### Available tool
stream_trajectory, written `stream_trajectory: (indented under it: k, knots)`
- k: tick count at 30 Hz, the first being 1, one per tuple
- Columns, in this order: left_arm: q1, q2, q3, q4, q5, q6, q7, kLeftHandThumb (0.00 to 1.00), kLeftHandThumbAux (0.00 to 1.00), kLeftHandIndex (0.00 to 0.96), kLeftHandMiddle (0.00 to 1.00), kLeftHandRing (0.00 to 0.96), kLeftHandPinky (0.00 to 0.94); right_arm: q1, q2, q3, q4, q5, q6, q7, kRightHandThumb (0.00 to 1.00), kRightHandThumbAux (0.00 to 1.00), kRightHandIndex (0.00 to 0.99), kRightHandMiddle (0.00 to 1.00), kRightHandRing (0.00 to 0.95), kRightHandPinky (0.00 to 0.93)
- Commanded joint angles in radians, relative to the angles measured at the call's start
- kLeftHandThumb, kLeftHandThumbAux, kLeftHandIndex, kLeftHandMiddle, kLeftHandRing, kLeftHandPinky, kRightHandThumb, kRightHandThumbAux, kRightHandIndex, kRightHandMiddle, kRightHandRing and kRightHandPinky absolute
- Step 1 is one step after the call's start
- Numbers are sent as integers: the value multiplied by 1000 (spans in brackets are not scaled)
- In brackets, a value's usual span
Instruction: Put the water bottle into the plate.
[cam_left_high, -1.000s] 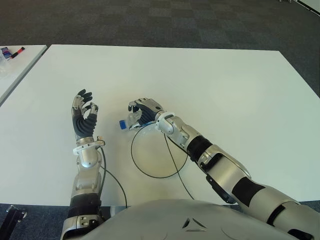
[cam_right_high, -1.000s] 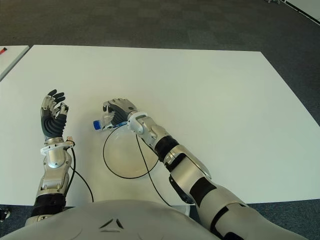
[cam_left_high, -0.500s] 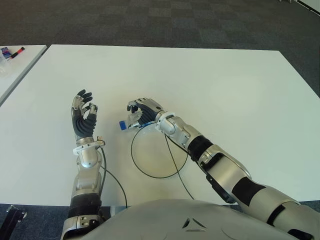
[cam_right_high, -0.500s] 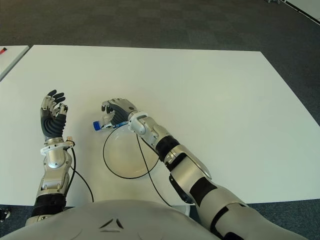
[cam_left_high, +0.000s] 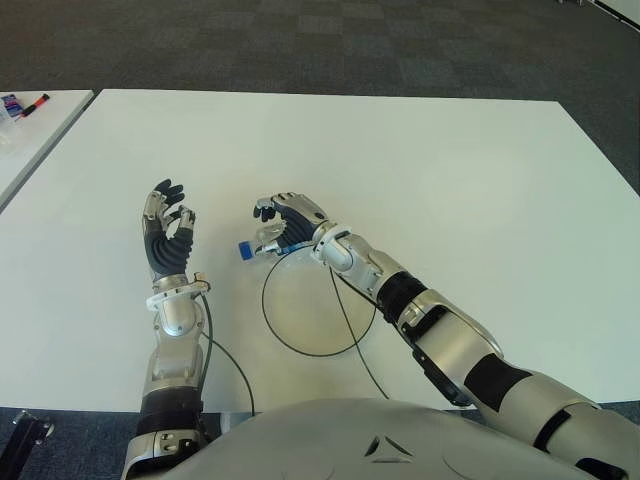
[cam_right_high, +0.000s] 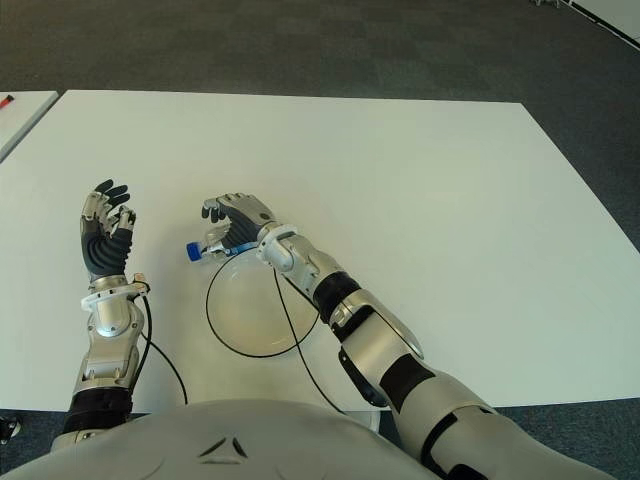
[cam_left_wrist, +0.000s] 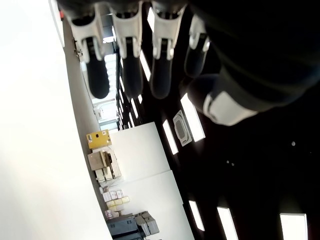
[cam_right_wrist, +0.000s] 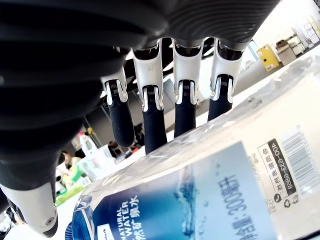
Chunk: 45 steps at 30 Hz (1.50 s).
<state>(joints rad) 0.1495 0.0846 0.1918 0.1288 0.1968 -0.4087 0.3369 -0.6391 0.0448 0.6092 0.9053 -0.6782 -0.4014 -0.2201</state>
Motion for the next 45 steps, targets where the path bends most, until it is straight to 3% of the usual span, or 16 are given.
stream_trajectory:
  k: [1, 26, 30, 32, 33, 39, 45]
  knots:
    - [8, -1, 3, 15, 9, 3, 7, 653, 617, 176, 247, 254, 302, -5, -7, -1, 26, -2, -16, -17, 1000, 672, 345, 460, 504, 509]
    - [11, 4, 3, 15, 22, -3, 10, 645, 617, 182, 253, 256, 307, -2, -8, -2, 49, 7, -35, -4, 1000, 670, 357, 489, 510, 450]
    - [12, 3, 4, 13, 23, -5, 10, 644, 619, 178, 251, 254, 304, -6, -14, 2, 47, 3, -44, 8, 956, 663, 416, 453, 488, 450]
    - [12, 2, 4, 12, 24, -5, 11, 646, 620, 177, 250, 253, 302, -10, -20, 6, 43, -2, -43, 19, 947, 649, 306, 462, 445, 428]
    - [13, 2, 4, 12, 24, -5, 11, 647, 619, 175, 249, 252, 301, -11, -22, 7, 42, -4, -41, 24, 845, 626, 252, 416, 419, 411]
    - [13, -2, 6, 10, 20, -6, 12, 651, 604, 171, 243, 246, 293, -16, -41, 14, 19, -15, -22, 71, 577, 576, 112, 298, 348, 375]
    - [15, -10, 8, 6, 5, -5, 9, 643, 591, 163, 223, 230, 283, -17, -50, 12, 0, -15, 5, 113, 443, 549, 33, 202, 255, 287]
